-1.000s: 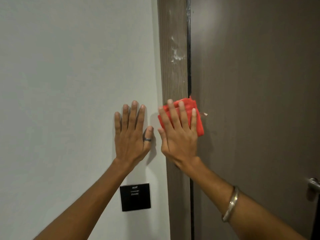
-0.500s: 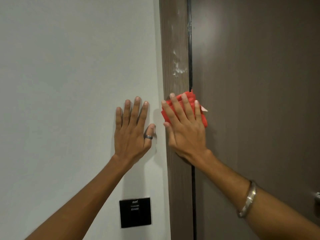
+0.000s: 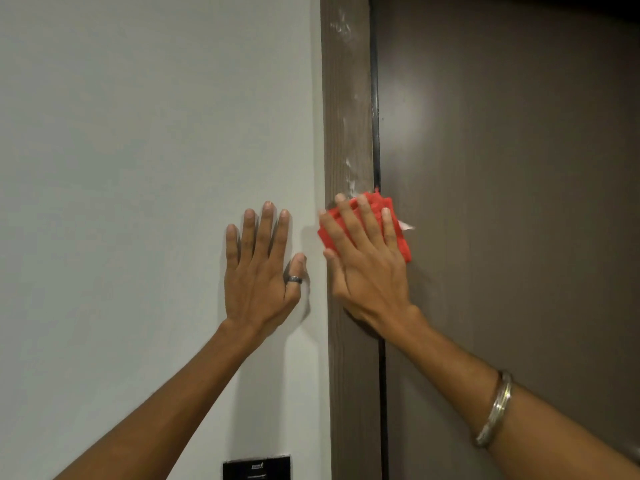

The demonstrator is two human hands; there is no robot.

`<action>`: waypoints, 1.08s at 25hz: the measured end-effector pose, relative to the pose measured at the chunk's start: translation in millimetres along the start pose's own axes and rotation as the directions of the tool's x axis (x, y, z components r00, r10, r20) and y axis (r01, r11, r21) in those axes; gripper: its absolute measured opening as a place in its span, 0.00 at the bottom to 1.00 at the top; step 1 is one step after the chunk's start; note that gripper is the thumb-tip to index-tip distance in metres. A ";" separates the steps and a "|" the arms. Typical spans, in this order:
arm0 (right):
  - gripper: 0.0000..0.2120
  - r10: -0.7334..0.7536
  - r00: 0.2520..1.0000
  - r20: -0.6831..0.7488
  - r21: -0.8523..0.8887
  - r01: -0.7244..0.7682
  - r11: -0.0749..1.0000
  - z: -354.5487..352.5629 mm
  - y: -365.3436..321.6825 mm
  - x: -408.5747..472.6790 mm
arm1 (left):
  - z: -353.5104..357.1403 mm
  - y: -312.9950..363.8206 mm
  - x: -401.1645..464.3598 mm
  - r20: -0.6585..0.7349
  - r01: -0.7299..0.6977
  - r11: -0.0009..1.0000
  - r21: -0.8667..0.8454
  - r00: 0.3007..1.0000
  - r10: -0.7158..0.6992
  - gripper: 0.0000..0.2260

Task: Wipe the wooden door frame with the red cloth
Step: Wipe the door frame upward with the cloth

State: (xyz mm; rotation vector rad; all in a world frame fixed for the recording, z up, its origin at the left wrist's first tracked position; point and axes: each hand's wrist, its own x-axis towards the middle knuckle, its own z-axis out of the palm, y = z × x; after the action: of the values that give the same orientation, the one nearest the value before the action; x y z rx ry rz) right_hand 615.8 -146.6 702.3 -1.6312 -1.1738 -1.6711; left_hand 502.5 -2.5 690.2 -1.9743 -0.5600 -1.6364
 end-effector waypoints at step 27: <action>0.28 0.119 0.992 -0.047 0.089 -0.114 0.989 -10.2 38.5 106.5 | -4.0 -3.3 68.7 -0.062 0.007 0.999 -0.046 0.998 -0.010 0.32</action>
State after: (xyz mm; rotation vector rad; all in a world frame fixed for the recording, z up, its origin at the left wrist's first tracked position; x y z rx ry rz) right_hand 628.4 -152.7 815.1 -1.5631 -1.0881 -1.5595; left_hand 510.3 -2.9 758.7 -1.9480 -0.5117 -1.7241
